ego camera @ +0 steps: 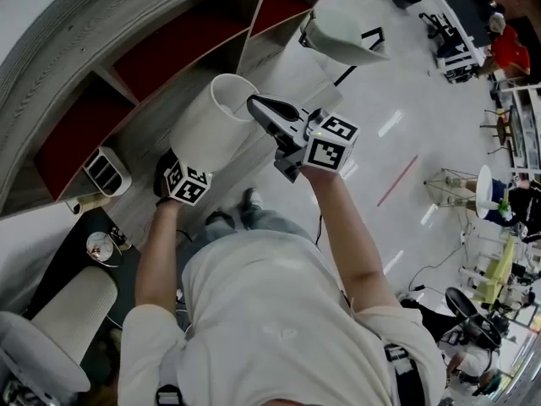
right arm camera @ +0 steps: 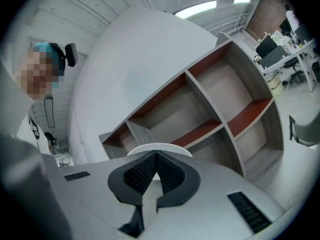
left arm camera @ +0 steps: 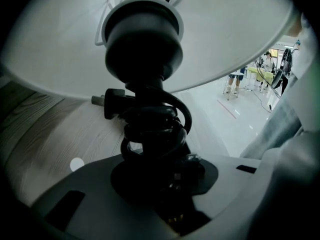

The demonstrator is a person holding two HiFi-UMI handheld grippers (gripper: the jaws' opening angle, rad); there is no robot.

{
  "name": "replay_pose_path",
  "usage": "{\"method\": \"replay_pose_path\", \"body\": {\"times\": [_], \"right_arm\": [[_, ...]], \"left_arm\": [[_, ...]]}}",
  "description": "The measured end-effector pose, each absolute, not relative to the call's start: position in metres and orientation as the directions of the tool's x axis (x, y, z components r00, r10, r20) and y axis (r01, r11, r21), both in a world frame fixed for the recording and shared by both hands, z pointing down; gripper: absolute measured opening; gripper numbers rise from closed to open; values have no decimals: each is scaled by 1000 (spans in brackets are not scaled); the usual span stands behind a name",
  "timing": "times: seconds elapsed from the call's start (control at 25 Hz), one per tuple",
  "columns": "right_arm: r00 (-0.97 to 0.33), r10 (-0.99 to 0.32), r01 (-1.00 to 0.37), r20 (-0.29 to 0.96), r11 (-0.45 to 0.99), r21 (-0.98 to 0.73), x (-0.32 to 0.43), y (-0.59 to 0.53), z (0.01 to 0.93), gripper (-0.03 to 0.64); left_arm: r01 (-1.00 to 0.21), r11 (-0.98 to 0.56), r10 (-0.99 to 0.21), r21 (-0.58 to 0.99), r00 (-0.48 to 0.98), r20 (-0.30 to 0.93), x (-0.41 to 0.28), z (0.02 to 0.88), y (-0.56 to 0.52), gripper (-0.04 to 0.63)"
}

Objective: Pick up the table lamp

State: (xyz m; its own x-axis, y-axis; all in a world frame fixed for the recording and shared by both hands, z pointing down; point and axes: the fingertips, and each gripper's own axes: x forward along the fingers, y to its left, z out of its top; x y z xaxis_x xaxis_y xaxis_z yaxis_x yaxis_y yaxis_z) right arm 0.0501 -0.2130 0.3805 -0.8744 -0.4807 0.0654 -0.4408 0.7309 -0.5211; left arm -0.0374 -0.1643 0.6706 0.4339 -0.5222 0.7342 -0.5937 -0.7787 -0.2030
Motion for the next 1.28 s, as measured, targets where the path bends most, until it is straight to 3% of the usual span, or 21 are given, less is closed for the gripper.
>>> {"method": "replay_pose_path", "body": {"times": [0.56,1.28], "right_arm": [[-913,-387,-241,-126,764,-599,24,-175,345,29],[-940,-279,-78,-195,735,-674,-29,-140,376,29]], "left_arm": [[-606,-766,-484,-215,323,813,-92,621,-100,120],[-640,-735,-438,-225,193,878,-162,633,-32,120]]}}
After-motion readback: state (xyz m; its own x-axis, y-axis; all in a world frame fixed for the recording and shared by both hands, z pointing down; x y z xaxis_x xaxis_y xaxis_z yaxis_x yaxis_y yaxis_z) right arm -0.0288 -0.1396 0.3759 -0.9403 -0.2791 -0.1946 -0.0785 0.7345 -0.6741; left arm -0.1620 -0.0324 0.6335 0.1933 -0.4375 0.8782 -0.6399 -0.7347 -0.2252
